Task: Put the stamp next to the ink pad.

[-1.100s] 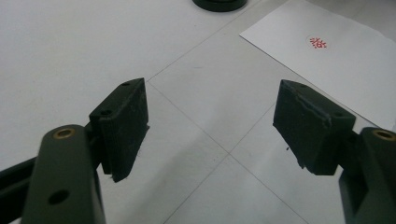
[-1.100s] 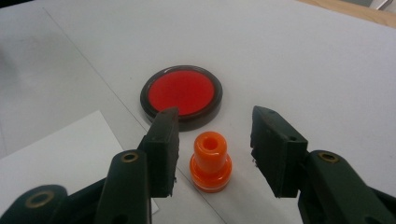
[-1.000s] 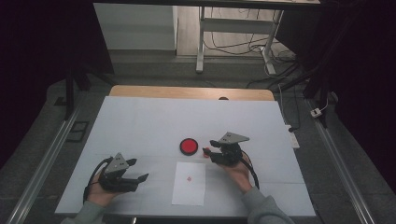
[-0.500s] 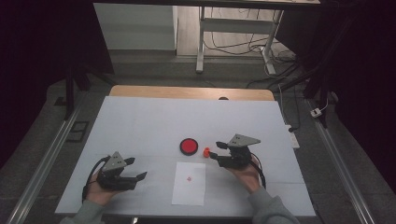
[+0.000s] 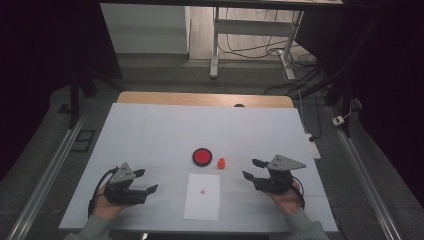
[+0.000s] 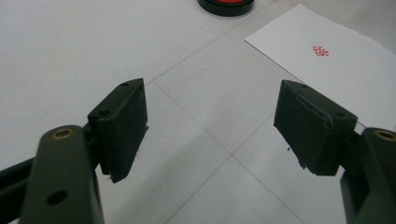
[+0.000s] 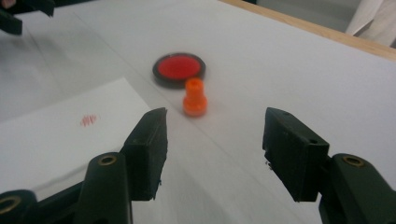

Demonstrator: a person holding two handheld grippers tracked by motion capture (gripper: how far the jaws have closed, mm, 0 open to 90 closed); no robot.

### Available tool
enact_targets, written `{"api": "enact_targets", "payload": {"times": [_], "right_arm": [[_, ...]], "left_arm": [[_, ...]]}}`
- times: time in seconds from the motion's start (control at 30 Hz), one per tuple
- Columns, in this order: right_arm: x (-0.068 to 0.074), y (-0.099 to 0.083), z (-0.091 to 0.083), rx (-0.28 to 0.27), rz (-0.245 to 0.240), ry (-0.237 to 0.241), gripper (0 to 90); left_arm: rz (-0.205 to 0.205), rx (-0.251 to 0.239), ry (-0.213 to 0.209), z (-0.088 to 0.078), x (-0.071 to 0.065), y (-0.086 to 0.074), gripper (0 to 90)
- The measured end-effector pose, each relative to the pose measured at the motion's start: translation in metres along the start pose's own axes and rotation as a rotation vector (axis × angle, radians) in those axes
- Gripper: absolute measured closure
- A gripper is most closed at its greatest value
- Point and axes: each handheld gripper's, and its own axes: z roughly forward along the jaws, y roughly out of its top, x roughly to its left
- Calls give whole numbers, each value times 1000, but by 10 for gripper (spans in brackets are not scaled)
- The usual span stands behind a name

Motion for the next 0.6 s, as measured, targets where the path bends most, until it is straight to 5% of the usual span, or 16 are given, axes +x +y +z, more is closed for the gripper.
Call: {"api": "enact_targets", "payload": {"times": [0.3,0.6], "right_arm": [[-10,-29,-32,31,17,-46,400],[-13,-34,-33,44,13,-57,401]], "left_arm": [[-1,-1,-1,0,-1,1,262],[-1,3,0,0,-1,1,262]]}}
